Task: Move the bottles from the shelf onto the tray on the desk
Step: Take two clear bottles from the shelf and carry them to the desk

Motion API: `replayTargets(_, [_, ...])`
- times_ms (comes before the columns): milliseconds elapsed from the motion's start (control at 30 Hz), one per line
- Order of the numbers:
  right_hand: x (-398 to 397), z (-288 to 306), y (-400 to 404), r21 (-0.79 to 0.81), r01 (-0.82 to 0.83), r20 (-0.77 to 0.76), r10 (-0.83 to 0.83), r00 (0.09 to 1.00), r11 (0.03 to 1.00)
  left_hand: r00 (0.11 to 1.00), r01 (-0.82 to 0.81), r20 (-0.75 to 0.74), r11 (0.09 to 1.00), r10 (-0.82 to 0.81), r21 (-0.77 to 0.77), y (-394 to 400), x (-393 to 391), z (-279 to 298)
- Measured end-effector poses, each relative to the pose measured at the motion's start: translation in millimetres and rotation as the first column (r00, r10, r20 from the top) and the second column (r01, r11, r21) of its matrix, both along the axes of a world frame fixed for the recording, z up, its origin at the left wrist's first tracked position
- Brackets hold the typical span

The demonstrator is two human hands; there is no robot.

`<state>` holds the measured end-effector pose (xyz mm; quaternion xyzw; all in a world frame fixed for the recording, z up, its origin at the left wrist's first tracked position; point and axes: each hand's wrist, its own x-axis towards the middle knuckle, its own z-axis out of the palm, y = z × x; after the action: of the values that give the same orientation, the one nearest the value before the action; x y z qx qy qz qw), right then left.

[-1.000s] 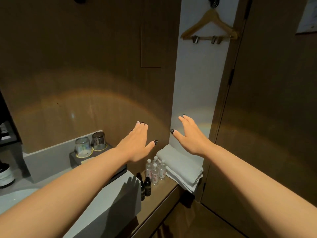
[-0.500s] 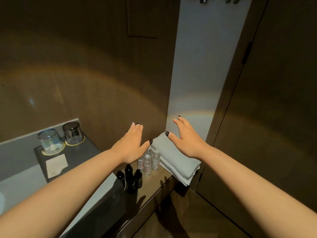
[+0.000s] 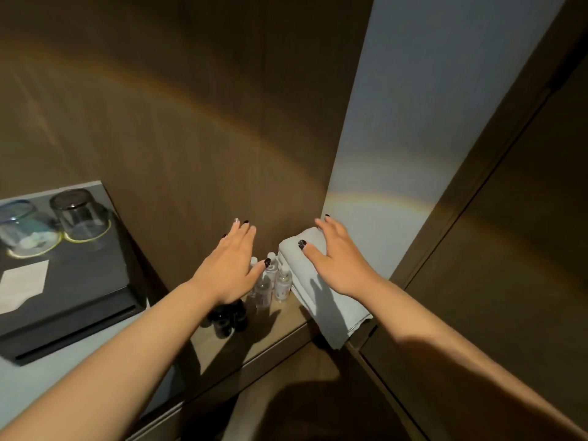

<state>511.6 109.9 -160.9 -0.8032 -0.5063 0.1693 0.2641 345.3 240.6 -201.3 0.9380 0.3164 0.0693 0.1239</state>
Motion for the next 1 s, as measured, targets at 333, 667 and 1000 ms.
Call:
replayTargets(333, [67,-55,80,-0.108,0.06,-0.024,-0.062,0.998,0.992,0.987,-0.132,0.056,0.957,0.151,-0.259,67,64,-57])
replayTargets(667, [123,-102,170,-0.135,0.077,-0.08,-0.088,0.993,0.988,0.954,-0.255,0.023,0.851,0.299,-0.46,159,128,-140])
replayTargets(1000, [146,-197,213,-0.15,0.08,-0.255,-0.117,0.96,0.986,0.9,-0.38,-0.084,0.679,0.427,-0.628,184,140,-208])
